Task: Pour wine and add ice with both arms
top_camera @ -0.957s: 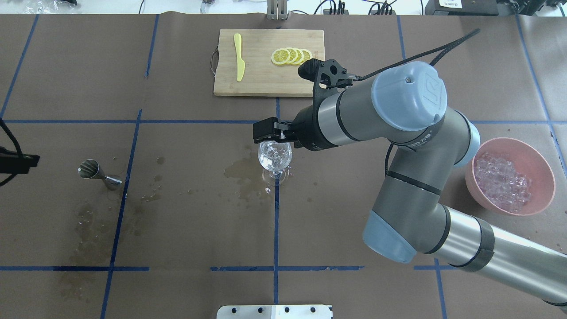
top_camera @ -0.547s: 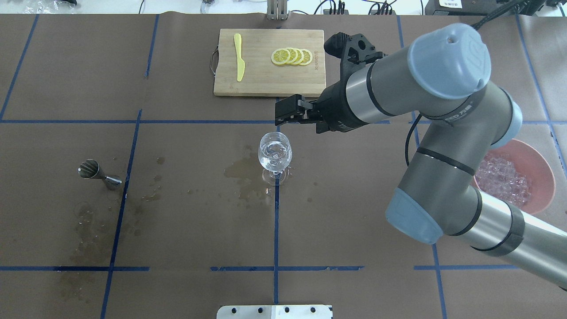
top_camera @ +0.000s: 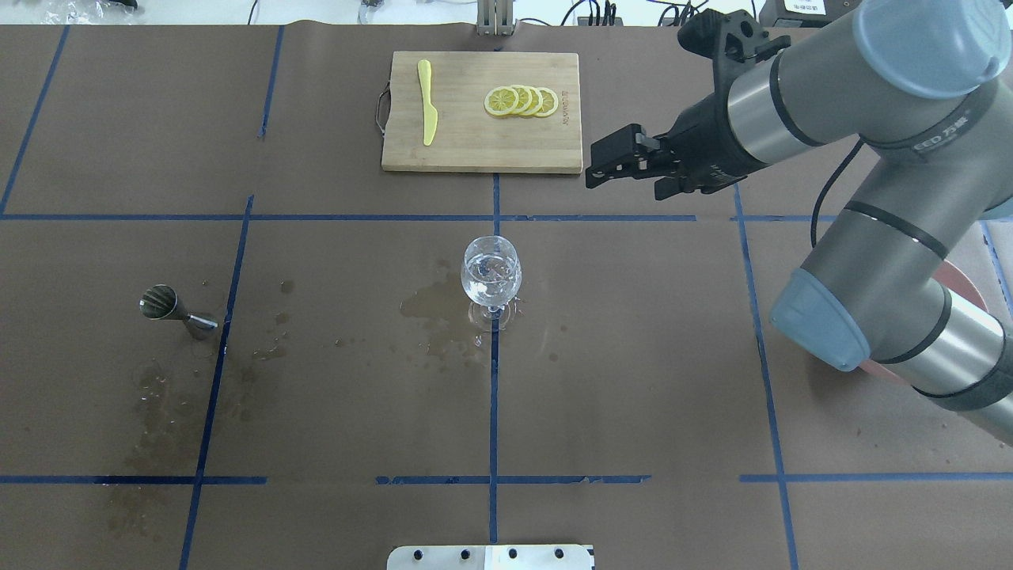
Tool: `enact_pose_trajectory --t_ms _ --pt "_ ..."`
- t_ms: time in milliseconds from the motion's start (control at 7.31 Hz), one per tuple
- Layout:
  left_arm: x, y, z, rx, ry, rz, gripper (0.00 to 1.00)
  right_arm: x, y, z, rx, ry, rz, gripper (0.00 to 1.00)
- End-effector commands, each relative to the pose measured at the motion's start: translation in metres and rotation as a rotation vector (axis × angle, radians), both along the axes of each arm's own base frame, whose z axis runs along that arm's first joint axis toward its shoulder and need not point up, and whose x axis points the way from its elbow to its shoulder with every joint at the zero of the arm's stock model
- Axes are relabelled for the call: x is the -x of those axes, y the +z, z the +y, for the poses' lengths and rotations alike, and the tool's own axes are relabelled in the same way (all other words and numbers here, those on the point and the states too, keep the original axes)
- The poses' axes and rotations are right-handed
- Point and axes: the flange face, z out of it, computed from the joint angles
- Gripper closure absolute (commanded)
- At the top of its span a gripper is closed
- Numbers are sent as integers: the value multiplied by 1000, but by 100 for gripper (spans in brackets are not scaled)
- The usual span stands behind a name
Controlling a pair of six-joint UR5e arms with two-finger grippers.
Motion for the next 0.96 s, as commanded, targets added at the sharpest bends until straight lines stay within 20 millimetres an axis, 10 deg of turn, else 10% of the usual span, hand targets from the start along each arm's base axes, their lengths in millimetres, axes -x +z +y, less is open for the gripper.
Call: enact_pose_trajectory --t_ms 0,547,820 --pt "21 39 -15 79 -38 12 0 -37 60 -16 -35 -8 104 0" --pt "35 101 -21 214 -58 72 0 -104 134 -48 -81 -118 375 0" --pt "62 137 -17 290 -114 90 0 -180 187 -59 -85 -151 390 0"
